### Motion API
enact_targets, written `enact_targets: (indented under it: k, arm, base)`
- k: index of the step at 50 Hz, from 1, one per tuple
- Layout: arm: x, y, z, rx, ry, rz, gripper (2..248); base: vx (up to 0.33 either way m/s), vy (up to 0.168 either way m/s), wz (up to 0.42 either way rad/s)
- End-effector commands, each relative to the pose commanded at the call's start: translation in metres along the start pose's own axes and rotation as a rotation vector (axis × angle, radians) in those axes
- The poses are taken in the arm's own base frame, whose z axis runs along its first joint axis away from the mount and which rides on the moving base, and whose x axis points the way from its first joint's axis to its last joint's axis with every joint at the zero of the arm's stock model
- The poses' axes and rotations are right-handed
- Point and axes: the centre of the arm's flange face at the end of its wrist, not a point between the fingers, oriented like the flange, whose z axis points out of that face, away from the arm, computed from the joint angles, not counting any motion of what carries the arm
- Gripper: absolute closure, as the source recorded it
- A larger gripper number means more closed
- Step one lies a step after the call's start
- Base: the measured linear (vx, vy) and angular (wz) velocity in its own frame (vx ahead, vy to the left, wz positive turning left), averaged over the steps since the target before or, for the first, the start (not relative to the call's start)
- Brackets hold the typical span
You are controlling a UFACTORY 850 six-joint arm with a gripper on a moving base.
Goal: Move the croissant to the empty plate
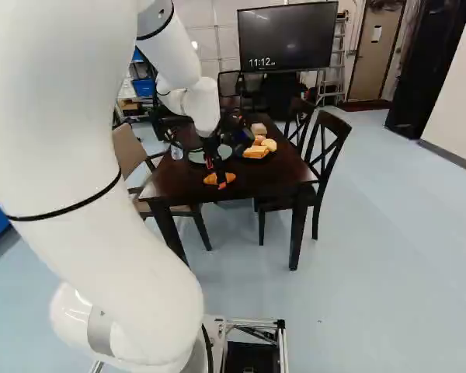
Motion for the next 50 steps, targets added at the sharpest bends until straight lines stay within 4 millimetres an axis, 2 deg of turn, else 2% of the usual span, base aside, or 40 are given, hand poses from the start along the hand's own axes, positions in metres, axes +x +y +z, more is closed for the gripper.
enact_targets:
  k: [19, 36, 50]
  arm:
    - [0.004, -0.004, 0.002, -0.020, -0.018, 0.003, 26]
    - [0.028, -0.022, 0.007, -0.028, -0.023, 0.020, 26]
    - [0.040, -0.043, 0.014, -0.031, -0.030, 0.013, 26]
  base:
    - [0.000, 0.000, 0.000]
    - [0.000, 0.000, 0.000]
    - [0.000, 0.000, 0.000]
